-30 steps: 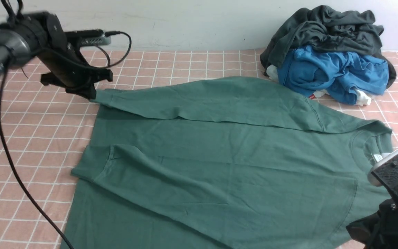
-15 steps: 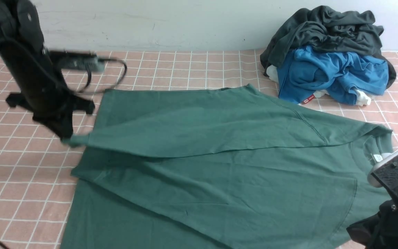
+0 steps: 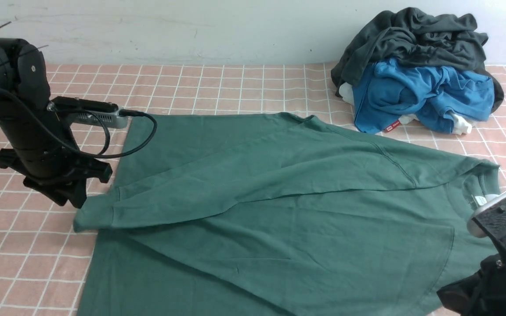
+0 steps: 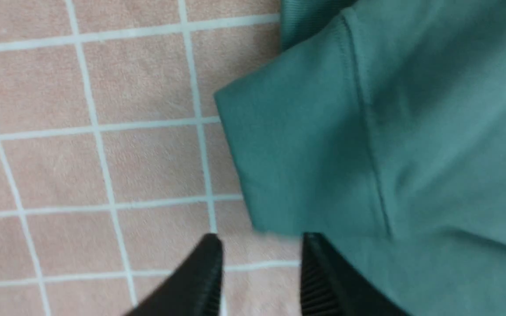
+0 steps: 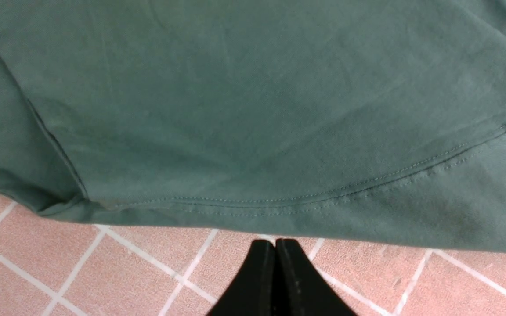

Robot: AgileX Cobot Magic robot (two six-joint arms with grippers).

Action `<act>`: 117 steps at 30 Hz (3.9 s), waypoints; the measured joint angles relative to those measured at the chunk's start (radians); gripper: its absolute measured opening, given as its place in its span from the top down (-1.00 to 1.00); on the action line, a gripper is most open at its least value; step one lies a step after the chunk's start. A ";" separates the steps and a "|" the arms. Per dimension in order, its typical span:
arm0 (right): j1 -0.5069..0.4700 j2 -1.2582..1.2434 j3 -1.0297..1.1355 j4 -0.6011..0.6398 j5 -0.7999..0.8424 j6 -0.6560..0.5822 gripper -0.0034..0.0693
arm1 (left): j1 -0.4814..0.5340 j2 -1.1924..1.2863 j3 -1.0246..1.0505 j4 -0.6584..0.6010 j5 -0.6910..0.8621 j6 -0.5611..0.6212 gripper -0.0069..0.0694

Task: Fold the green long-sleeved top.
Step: Use the left arm to drag and drop the cuff onto the cuff closest to the left arm, then use both arms simultaneously to clamp the lower edge of the clothing fabric, then use both arms to drag the lower edge of the fabric forward and fold it over the upper edge

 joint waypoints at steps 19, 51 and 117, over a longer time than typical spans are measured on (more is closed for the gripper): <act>0.000 0.000 0.000 0.110 0.078 -0.113 0.94 | -0.330 -0.248 0.675 -0.041 -0.277 0.743 -0.42; 0.000 -0.042 0.000 0.180 0.127 -0.165 0.94 | -0.390 -0.366 0.827 0.062 -0.371 0.520 -0.07; -0.098 0.402 -0.381 -0.915 -0.116 0.012 0.92 | -0.191 -0.457 0.215 0.028 -0.138 -0.088 0.79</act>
